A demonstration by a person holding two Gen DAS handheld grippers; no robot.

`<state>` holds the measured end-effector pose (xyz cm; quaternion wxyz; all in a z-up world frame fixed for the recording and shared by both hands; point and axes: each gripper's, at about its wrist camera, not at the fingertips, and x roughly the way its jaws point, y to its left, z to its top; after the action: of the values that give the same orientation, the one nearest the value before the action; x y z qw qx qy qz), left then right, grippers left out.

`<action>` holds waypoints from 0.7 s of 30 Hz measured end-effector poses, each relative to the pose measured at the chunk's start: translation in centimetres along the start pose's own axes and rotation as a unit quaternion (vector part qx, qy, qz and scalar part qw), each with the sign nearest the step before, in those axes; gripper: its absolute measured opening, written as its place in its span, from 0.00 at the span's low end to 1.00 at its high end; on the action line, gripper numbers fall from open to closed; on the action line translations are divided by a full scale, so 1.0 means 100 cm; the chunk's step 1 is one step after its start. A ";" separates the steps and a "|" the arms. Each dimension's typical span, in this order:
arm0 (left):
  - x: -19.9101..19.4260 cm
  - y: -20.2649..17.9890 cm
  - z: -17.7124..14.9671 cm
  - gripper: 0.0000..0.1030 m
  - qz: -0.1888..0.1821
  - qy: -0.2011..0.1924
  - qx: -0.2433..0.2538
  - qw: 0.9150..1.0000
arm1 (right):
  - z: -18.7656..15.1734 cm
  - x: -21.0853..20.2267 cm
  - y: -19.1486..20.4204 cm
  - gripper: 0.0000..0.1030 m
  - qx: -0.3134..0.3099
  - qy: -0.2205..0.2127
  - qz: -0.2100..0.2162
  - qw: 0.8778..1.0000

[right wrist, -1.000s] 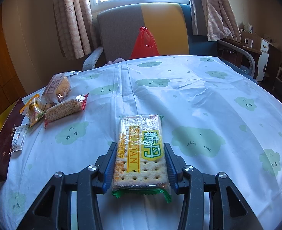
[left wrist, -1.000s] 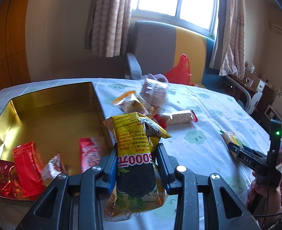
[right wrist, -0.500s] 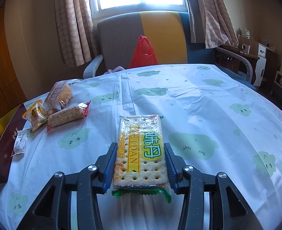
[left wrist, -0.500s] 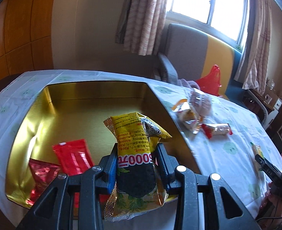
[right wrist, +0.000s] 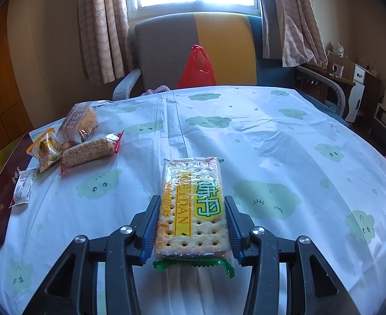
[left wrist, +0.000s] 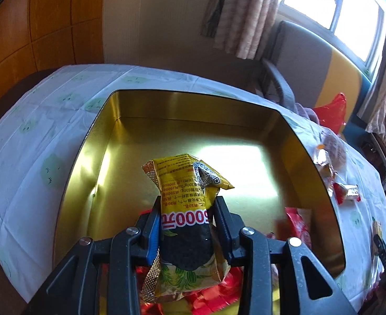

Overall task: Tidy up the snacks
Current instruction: 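Carry the yellow bag into the gold tin and open the left tool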

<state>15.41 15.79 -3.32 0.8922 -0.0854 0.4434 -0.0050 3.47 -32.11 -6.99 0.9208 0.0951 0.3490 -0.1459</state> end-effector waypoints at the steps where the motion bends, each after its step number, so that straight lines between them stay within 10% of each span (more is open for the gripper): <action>1: 0.004 0.005 0.004 0.36 0.002 0.006 -0.008 1.000 | 0.000 0.000 0.000 0.46 -0.001 0.001 -0.001 1.000; 8: 0.024 0.026 0.014 0.37 0.023 0.051 -0.039 0.998 | 0.000 0.002 0.001 0.46 -0.003 0.003 -0.004 1.000; 21: 0.005 0.010 0.001 0.35 0.042 0.019 0.012 0.999 | -0.001 0.002 0.001 0.46 -0.004 0.002 -0.006 1.000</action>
<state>15.71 16.70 -3.86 0.8842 -0.0559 0.4631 0.0254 3.61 -31.99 -7.21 0.9197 0.0894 0.3519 -0.1496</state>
